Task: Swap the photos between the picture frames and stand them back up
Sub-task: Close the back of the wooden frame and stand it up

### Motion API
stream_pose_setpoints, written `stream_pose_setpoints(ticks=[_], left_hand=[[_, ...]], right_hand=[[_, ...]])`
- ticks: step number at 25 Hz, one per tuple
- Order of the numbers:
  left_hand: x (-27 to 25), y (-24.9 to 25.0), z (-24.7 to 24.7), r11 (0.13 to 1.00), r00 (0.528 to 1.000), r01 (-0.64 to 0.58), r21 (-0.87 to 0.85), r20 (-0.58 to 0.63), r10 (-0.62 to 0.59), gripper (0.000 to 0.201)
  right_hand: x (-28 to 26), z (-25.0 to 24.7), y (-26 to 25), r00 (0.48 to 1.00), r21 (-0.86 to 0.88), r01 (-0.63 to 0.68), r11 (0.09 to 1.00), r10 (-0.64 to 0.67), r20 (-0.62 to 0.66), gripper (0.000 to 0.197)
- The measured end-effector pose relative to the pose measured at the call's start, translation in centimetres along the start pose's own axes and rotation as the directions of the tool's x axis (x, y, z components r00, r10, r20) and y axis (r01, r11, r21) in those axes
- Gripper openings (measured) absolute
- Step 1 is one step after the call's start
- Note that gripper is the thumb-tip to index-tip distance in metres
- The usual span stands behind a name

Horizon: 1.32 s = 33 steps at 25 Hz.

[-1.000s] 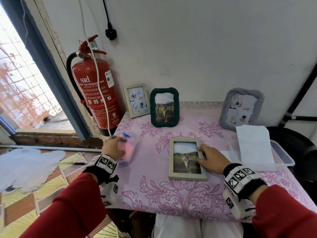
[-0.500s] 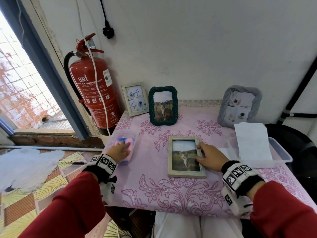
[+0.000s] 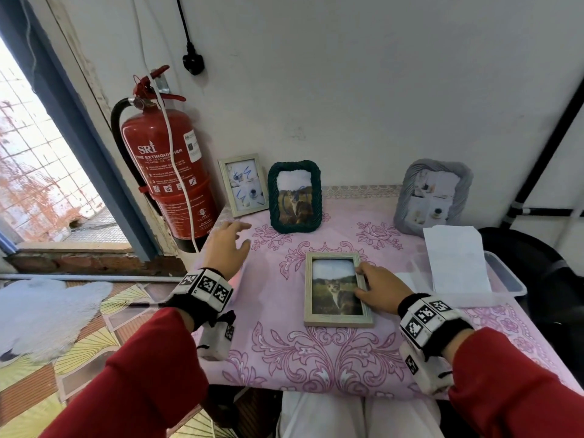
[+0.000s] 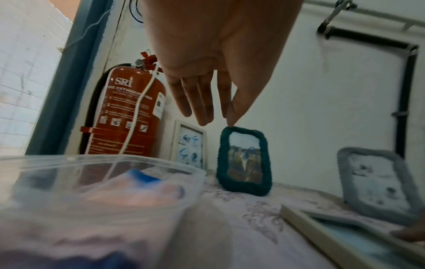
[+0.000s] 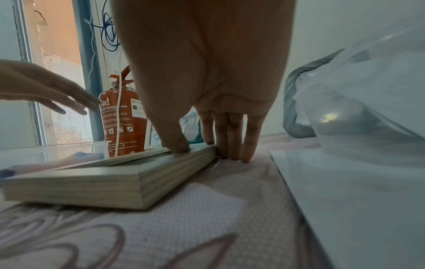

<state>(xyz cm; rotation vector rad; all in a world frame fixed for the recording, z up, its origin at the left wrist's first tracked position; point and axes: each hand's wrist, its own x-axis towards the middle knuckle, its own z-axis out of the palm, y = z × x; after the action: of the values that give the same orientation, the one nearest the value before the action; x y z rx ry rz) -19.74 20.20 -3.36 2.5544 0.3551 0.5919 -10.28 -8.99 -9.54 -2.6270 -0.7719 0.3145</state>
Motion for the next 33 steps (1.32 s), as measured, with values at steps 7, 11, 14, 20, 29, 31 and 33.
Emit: stream_pose_setpoints(ticks=[7,11,14,20,29,31,33], left_hand=[[-1.1,4.8,5.3,0.956,0.981,0.138,-0.260,0.171,-0.095,0.031],[-2.3,5.1,8.1,0.865,0.801,0.460,-0.203,0.516,-0.305,0.044],[-3.1,4.8,9.2,0.790,0.699,0.571,-0.223,0.636,-0.326,0.056],[-3.1,4.8,9.6,0.790,0.755,0.511,-0.338,0.616,-0.225,0.055],[-2.2,6.9,8.1,0.583,0.903,0.398,-0.708,0.415,-0.112,0.047],[-1.9,7.6,7.8,0.526,0.896,0.416,-0.742,0.433,-0.098,0.045],[-1.7,8.0,7.7,0.469,0.897,0.424,-0.775,0.432,-0.099,0.045]], right_hand=[[0.3,0.3,-0.3,0.993,0.135,-0.100,0.986,0.109,-0.054,0.065],[0.6,0.5,-0.2,0.976,0.230,-0.192,0.954,0.210,-0.061,0.064],[0.5,0.4,-0.1,0.973,0.273,-0.212,0.938,0.228,-0.028,0.031],[0.0,0.1,-0.7,0.964,0.308,-0.179,0.935,0.229,-0.135,0.040],[-0.7,-3.0,-1.9,0.925,0.504,-0.011,0.863,0.201,-0.324,0.037],[-1.0,-3.6,-2.0,0.924,0.557,0.019,0.830,0.198,-0.327,0.034],[-1.4,-4.3,-2.2,0.922,0.590,0.044,0.806,0.195,-0.336,0.035]])
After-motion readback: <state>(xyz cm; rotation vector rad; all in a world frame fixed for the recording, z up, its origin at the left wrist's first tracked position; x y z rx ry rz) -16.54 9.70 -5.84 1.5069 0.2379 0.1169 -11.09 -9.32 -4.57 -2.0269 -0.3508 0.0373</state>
